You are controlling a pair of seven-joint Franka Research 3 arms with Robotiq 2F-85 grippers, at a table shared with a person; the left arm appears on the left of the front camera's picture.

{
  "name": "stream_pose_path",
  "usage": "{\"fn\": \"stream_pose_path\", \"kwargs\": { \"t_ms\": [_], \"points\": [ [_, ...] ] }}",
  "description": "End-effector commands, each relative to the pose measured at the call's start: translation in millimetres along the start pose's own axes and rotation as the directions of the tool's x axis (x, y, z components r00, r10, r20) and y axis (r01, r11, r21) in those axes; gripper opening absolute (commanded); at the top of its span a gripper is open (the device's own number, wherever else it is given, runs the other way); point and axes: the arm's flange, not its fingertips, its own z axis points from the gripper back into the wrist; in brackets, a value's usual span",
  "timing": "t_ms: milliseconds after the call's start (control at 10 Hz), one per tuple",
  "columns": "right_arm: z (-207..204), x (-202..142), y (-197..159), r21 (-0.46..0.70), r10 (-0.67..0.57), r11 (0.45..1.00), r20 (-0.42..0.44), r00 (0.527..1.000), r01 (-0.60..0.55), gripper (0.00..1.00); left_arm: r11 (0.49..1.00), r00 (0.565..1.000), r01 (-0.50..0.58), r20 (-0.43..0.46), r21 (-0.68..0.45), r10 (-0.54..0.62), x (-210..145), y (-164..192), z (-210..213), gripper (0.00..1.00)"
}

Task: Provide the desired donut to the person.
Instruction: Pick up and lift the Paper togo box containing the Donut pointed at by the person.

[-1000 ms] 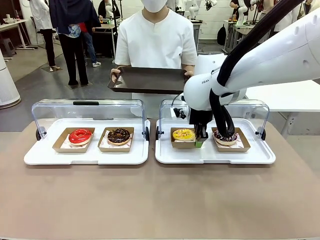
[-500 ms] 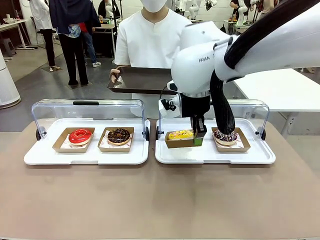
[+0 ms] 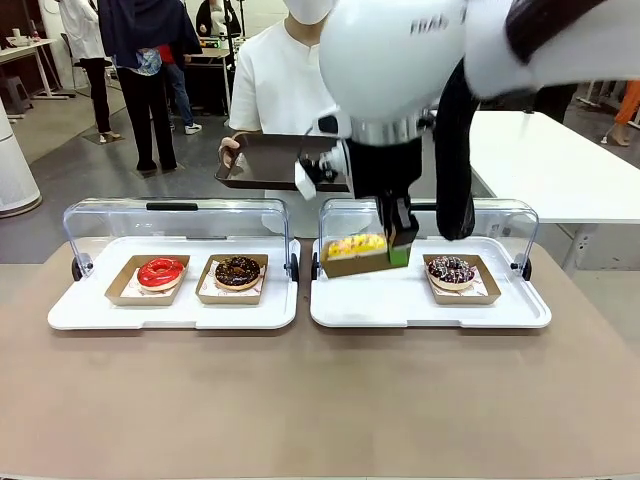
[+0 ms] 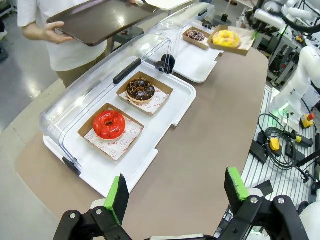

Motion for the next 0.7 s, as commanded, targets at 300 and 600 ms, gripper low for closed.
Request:
{"fn": "stream_pose_path", "kwargs": {
  "t_ms": [300,600],
  "points": [
    [86.6,-5.5,-31.2,0.011,-0.043,0.999,-0.003,0.999,0.043,0.00,1.000,1.000,0.010,0.021,-0.008,-0.010,1.1,0.1,1.1,1.00],
    [84.8,-12.2,-24.0,0.004,-0.042,0.999,0.019,0.999,0.042,0.00,1.000,1.000,0.010,0.021,-0.008,-0.010,1.1,0.1,1.1,1.00]
  ]
}}
